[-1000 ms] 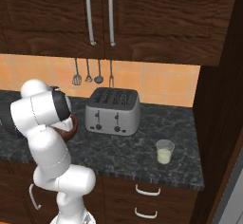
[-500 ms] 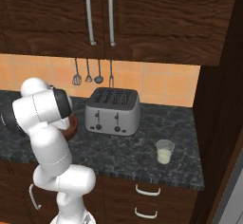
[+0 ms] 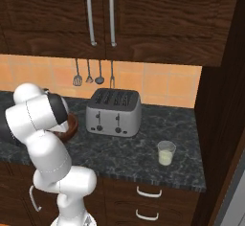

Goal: Grab a lemon wedge from the fridge and one ice cube from the ice bowl, and put them in the glass of lemonade.

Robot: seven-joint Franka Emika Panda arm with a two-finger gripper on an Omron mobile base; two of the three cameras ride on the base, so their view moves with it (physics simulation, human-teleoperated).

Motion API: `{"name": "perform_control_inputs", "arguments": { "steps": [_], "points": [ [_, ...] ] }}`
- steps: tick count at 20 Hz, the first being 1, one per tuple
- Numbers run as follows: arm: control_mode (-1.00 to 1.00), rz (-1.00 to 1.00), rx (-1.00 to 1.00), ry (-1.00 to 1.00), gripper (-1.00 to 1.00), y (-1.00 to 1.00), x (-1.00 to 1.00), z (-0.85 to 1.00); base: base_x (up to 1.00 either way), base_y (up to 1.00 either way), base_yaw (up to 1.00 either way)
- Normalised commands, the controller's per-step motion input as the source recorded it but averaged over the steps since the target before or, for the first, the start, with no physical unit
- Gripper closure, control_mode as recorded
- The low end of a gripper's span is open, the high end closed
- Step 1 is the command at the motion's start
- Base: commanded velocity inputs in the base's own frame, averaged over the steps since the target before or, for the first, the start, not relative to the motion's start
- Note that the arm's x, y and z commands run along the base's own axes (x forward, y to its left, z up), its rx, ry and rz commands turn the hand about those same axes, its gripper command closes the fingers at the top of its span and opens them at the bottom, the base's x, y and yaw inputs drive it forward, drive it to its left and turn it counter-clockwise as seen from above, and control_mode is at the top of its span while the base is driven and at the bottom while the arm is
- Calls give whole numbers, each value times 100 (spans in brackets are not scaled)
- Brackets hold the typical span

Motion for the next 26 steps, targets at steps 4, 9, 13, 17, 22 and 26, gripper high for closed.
{"name": "perform_control_inputs", "arguments": {
  "steps": [4,9,13,17,22,26],
  "points": [
    [-100,18,0,1,-100,-6,0,0,0,0,0],
    [-100,13,0,0,-100,1,9,-3,0,0,0],
    [-100,9,0,0,-100,0,15,0,0,0,0],
    [-100,4,0,0,-100,0,18,0,0,0,0],
    [-100,2,0,4,-100,0,0,-3,0,0,0],
    [-100,0,0,8,-100,0,-2,-17,0,0,0]
  ]
}}
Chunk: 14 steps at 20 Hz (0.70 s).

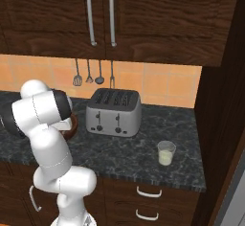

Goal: Grab a lemon wedge from the fridge and one ice cube from the ice bowl, and put them in the glass of lemonade.

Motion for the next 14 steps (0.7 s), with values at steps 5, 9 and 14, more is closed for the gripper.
{"name": "perform_control_inputs", "arguments": {
  "steps": [5,9,14],
  "points": [
    [-100,0,0,0,100,0,0,-8,0,0,0],
    [-100,0,0,0,100,1,0,-1,0,0,0],
    [-100,0,0,0,100,0,0,0,0,0,0]
  ]
}}
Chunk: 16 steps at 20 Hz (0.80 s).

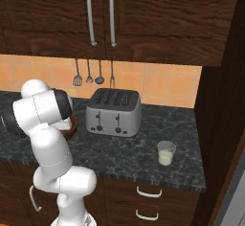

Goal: Grab a lemon wedge from the fridge and one ice cube from the ice bowl, and put them in the glass of lemonade.

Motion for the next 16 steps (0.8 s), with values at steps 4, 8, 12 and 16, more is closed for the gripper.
{"name": "perform_control_inputs", "arguments": {
  "steps": [4,8,12,16],
  "points": [
    [-100,0,0,0,100,0,0,0,0,0,0],
    [-100,0,0,-2,100,-2,-26,16,0,0,0],
    [-100,0,2,-10,100,-26,-82,63,0,0,0],
    [-100,0,0,-6,100,-41,-76,82,0,0,0]
  ]
}}
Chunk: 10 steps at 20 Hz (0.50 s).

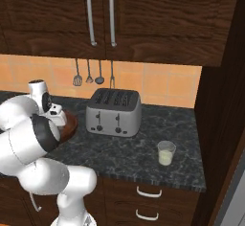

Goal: Grab a lemon wedge from the fridge and one ice cube from the ice bowl, and put them in the glass of lemonade.

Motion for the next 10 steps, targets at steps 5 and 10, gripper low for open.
{"name": "perform_control_inputs", "arguments": {
  "steps": [5,10],
  "points": [
    [-100,-2,0,-1,100,-69,-68,57,0,0,0],
    [-100,-2,0,1,100,-95,-35,62,0,0,0]
  ]
}}
